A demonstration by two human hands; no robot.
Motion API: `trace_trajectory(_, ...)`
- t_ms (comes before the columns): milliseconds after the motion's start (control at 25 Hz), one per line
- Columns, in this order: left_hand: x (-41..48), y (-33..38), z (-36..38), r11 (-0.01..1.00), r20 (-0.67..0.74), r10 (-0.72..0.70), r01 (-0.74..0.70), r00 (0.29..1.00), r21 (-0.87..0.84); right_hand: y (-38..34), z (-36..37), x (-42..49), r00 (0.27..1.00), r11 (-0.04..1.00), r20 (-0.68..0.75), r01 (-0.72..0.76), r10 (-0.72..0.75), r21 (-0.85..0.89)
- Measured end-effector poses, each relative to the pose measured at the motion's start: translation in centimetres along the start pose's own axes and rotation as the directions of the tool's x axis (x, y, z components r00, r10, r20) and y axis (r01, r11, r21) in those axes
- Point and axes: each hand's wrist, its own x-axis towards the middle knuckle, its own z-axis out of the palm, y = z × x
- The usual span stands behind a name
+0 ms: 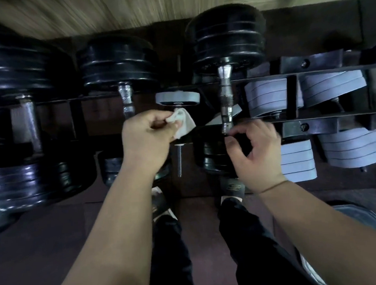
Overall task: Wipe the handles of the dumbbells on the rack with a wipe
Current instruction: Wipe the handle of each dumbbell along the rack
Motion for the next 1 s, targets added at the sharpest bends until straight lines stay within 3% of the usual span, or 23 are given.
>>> trace_trajectory(160, 1.6, -1.5, -7.0, 0.997, -0.241, 0.010, -0.028, 0.970, -0.072, -2.7, 1.5, -0.6, 0.979, 0.959, 0.012, 0.200, -0.202, -0.202)
trace_trajectory(320, 2.9, -3.4, -11.9, 0.993, -0.278, -0.013, -0.021, 0.961, -0.119, -4.4, 2.2, -0.6, 0.983, 0.962, 0.006, 0.180, -0.182, -0.204)
trace_trajectory(440, 4.3, -4.4, -13.2, 0.996, -0.227, -0.054, 0.036, 0.972, -0.082, -7.7, 5.0, -1.4, 0.972, 0.972, 0.060, 0.229, -0.225, -0.054)
trace_trajectory(600, 6.6, -4.2, -13.4, 0.999, -0.125, -0.017, 0.021, 0.992, 0.031, -12.6, 10.9, -2.5, 0.979, 0.986, 0.138, 0.140, -0.152, 0.091)
trace_trajectory(760, 8.5, -3.3, -13.3, 0.993, 0.035, 0.092, -0.094, 0.995, 0.071, -13.8, 14.6, -4.1, 0.983, 0.987, 0.085, 0.161, -0.162, 0.022)
trace_trajectory(1000, 11.2, -3.8, -12.3, 0.954, 0.070, 0.170, -0.182, 0.983, 0.240, -12.9, 16.1, -5.3, 0.976, 0.973, 0.016, 0.216, -0.216, -0.082)
